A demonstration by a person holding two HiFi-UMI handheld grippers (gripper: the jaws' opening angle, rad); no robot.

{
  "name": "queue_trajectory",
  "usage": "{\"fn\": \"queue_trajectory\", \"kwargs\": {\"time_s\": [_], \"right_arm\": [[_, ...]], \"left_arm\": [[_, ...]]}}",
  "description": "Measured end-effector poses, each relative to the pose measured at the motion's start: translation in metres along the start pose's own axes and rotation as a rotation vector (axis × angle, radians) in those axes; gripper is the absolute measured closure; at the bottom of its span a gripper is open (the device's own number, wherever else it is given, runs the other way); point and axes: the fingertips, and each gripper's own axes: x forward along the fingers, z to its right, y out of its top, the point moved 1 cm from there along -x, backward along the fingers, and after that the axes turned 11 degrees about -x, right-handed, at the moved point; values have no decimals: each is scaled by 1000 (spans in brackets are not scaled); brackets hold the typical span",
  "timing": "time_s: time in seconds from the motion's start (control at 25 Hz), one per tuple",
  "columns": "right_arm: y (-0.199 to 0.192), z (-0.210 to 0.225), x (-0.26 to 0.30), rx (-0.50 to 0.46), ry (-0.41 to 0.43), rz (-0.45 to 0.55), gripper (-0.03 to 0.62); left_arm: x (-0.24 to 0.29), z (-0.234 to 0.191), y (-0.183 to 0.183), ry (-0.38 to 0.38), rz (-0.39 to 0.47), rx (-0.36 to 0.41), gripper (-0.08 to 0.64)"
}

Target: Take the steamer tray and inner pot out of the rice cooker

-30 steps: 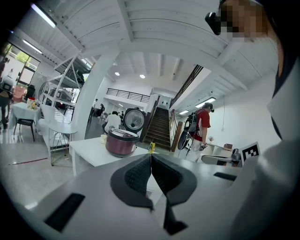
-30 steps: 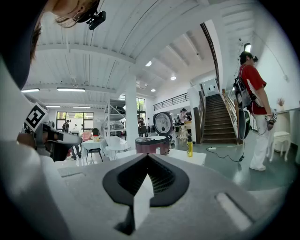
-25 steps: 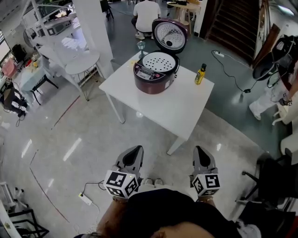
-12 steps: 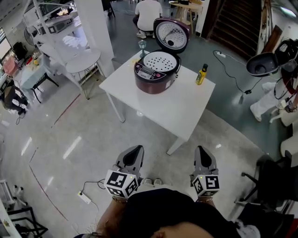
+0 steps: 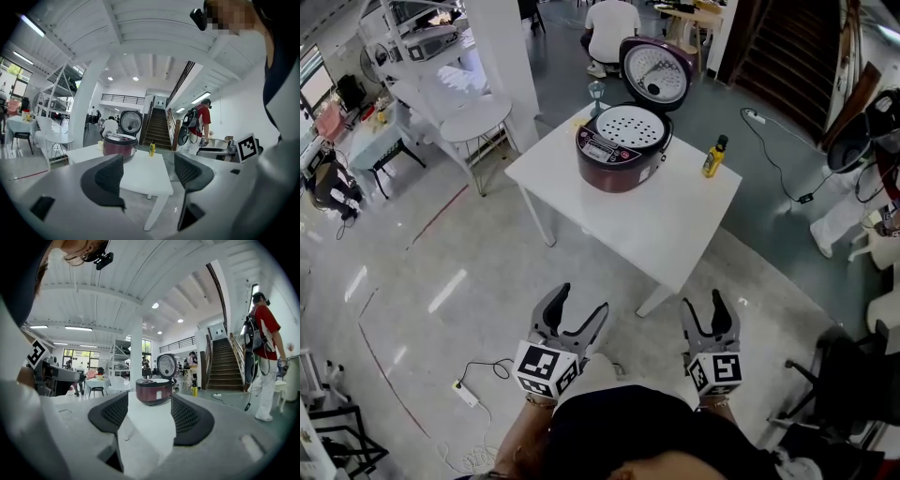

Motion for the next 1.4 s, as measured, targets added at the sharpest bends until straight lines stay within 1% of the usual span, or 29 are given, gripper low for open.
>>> {"fn": "queue_trajectory", "kwargs": {"time_s": [0.08,0.16,0.28,0.4,0.48,0.6,0.72,0.84,1.04,1.24,1.32,1.4], "right_arm": [[-1,5,5,-2,11,5,325],[-1,5,10,-11,47,24,325],[1,2,18,-60,98,54,325],[1,4,35,-47,120,51,325],[-1,7,48,-32,109,34,325],[1,11,67,-51,108,31,325],[6,15,92,-80,107,37,325],[11,27,122,-81,77,37,325],[18,48,187,-76,18,14,325],[32,65,260,-68,-24,17,325],[38,71,289,-72,-32,18,325],[44,78,316,-77,-35,27,325]], "left_arm": [[3,-3,-1,17,4,1,212],[6,-5,-2,27,1,5,194],[11,-10,-5,47,-15,26,192],[20,-20,-2,79,-26,41,192],[27,-27,1,97,-24,42,192],[40,-39,8,108,-17,34,192],[61,-57,18,104,-22,31,192],[91,-76,33,91,-26,34,192],[144,-113,70,77,-33,103,192],[202,-166,107,66,-51,94,192],[227,-185,126,63,-48,121,192],[250,-202,144,61,-58,166,192]]}}
